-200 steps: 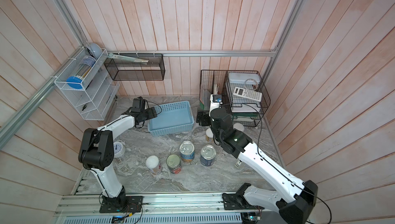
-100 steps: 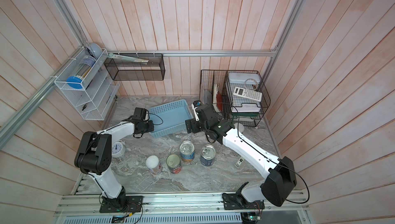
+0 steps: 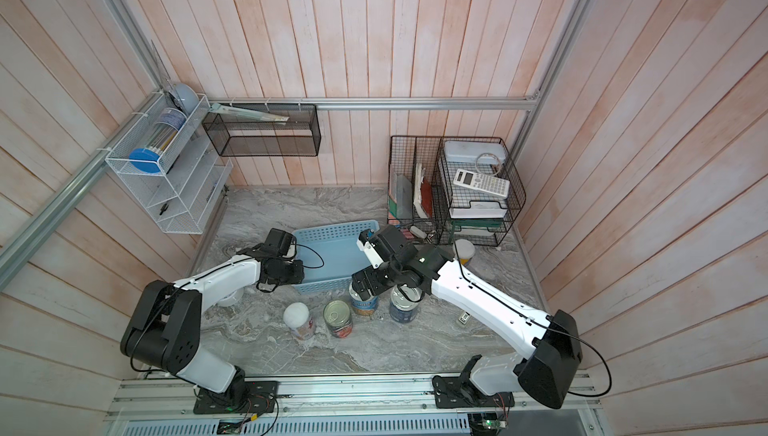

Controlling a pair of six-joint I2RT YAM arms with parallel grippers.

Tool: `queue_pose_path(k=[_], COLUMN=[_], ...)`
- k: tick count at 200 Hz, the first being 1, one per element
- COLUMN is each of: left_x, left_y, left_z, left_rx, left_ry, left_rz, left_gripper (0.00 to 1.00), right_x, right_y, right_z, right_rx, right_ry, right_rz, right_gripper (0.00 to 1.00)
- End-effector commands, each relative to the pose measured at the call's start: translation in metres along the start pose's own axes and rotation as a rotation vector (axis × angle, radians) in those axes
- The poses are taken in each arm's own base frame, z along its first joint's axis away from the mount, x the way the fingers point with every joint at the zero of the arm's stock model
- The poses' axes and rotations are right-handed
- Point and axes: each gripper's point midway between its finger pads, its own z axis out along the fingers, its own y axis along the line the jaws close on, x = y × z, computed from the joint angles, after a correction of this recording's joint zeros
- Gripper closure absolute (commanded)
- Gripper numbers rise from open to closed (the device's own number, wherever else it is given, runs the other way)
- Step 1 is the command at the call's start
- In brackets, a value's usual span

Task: Put the canned food in the basket
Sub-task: Move the basket to the center of the board, then pick up the canned food from the center of the board.

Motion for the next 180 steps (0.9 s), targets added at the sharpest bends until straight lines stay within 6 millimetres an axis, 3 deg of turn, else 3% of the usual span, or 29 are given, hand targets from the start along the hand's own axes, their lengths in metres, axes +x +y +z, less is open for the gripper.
queue_pose_path(k=[1, 39, 64, 86, 111, 159, 180], left_x=[0.007, 0.008, -0.002, -0.010, -0.013, -0.017, -0.018], left_y=[-0.003, -0.001, 0.003, 0.004, 0.003, 0.002, 0.003], left_z=[-0.005, -0.001, -0.003, -0.006, -0.008, -0.009, -0.010], left_rx=[0.014, -0.001, -0.032, -0.039, -0.032, -0.020, -0.021], left_ry=[0.043, 0.065, 0.040, 0.015, -0.003, -0.012, -0.017], left_rz=[0.042, 0.087, 0.112, 0.118, 0.121, 0.117, 0.110], left_gripper=[0.61, 0.59, 0.30, 0.19, 0.16, 0.16, 0.16], right_x=[0.030, 0.038, 0.033, 0.024, 0.011, 0.010, 0.015], right_y=[0.006, -0.009, -0.007, -0.015, -0.017, -0.027, -0.030], right_z=[0.013, 0.034, 0.054, 0.068, 0.071, 0.067, 0.081], right_rx=[-0.004, 0.107, 0.111, 0.178, 0.200, 0.255, 0.250], right_ry=[0.118, 0.220, 0.302, 0.346, 0.322, 0.311, 0.331], right_rz=[0.006, -0.019, -0.039, -0.062, -0.067, -0.065, -0.064], right_gripper=[0.02, 0.02, 0.02, 0.02, 0.02, 0.02, 0.02])
